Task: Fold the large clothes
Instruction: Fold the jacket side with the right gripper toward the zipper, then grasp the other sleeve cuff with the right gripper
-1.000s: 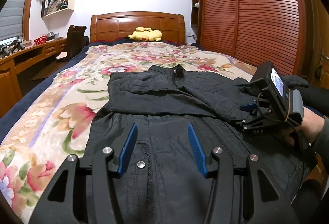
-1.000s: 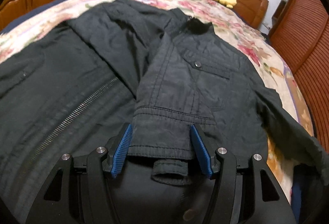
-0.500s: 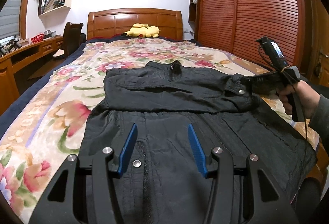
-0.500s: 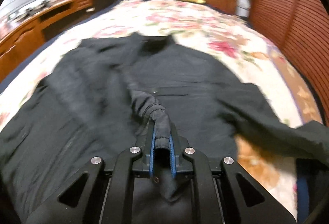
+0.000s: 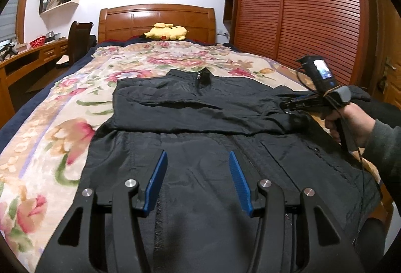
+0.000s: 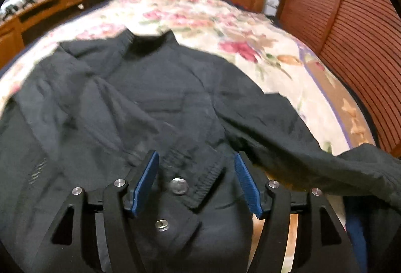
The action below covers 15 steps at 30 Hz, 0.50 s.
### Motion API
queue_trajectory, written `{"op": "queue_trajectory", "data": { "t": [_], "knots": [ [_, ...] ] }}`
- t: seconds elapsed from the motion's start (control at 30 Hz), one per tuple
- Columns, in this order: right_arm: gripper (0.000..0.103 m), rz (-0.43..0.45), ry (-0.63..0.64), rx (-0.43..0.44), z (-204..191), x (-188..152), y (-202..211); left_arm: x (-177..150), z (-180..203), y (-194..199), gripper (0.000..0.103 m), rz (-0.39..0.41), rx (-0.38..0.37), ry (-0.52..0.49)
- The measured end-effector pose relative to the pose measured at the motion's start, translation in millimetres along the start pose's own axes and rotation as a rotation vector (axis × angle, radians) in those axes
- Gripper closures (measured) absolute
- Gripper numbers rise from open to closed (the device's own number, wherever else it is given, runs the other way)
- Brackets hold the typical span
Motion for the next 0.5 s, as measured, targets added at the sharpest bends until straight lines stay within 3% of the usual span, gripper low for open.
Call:
{"op": "queue_trajectory", "data": {
  "t": [0.2,0.3,0.33,0.37,0.5],
  "knots": [
    [0.039,-0.077,-0.049,0.068,9,-7,-28,2,5,-6,0.053,0.008,0.005,-0.011],
    [0.067,-0.083,-0.038,0.14,3,-11,-30,4,5,-8,0.052,0.005,-0.017,0.001],
    [0.087,-0.078,-0.02,0.158,0,-12,-29,4,6,-8,0.048,0.006,-0.028,0.008],
    [0.097,-0.071,-0.003,0.154,-2,-12,-27,6,6,-8,0.046,0.01,-0.034,0.014],
    [0.102,-0.018,0.005,0.119,5,-6,-17,8,9,-7,0.045,0.018,-0.044,0.018]
  ]
}}
Point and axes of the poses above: each gripper's, at about its wrist camera, not at the fingertips, and y roughly against the way its jaws point, z to its right, x to its top, the point moved 3 cm from there along -y, roughly the way its jaws point, and after that the axes turned 1 degree about -x, right-handed, at the moved point
